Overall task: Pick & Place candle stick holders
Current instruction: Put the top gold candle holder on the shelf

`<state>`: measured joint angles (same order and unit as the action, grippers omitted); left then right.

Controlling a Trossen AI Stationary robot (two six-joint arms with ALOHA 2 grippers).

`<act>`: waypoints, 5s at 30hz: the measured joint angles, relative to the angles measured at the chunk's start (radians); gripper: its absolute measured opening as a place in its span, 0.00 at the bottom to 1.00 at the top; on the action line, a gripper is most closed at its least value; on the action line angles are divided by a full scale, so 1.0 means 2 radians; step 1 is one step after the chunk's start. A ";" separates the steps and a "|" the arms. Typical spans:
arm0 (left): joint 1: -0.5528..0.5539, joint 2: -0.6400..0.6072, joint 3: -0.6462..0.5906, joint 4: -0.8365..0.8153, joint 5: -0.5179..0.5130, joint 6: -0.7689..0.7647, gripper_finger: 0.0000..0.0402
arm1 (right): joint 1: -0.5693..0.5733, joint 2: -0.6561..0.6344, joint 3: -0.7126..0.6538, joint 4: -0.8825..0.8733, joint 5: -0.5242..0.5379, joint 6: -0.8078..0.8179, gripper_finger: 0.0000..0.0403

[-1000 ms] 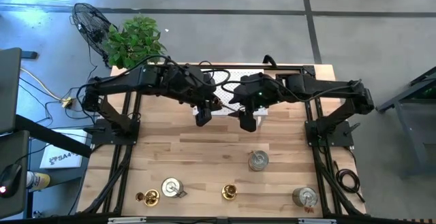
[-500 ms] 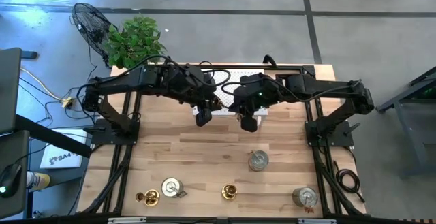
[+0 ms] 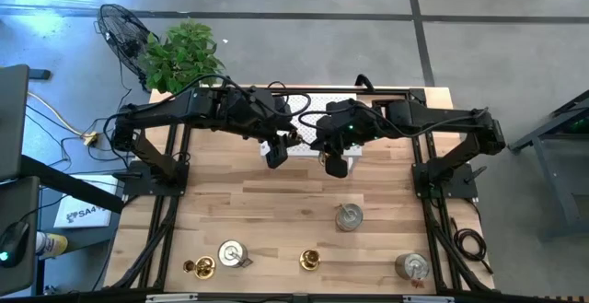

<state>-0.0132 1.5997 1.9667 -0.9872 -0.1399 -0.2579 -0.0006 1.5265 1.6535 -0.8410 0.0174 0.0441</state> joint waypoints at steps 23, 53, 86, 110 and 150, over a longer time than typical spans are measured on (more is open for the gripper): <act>-0.011 -0.023 -0.001 -0.009 -0.045 -0.002 0.62 | -0.003 -0.012 0.000 -0.021 0.019 0.021 0.01; -0.063 -0.081 -0.012 -0.168 -0.017 -0.068 0.62 | -0.103 -0.297 -0.063 -0.058 0.204 0.027 0.00; -0.062 -0.081 -0.012 -0.190 -0.066 -0.066 0.62 | -0.320 -0.253 -0.461 0.514 -0.097 0.044 0.00; -0.062 -0.078 -0.012 -0.184 -0.106 -0.066 0.62 | -0.350 -0.193 -0.467 0.532 -0.122 0.010 0.00; -0.062 -0.078 -0.012 -0.147 -0.154 -0.045 0.62 | -0.357 -0.169 -0.537 0.649 -0.143 -0.035 0.00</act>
<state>-0.1379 1.4429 1.9419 -1.2804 -0.4486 -0.3489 -0.7149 1.1891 0.5793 0.4573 -0.2691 -0.0267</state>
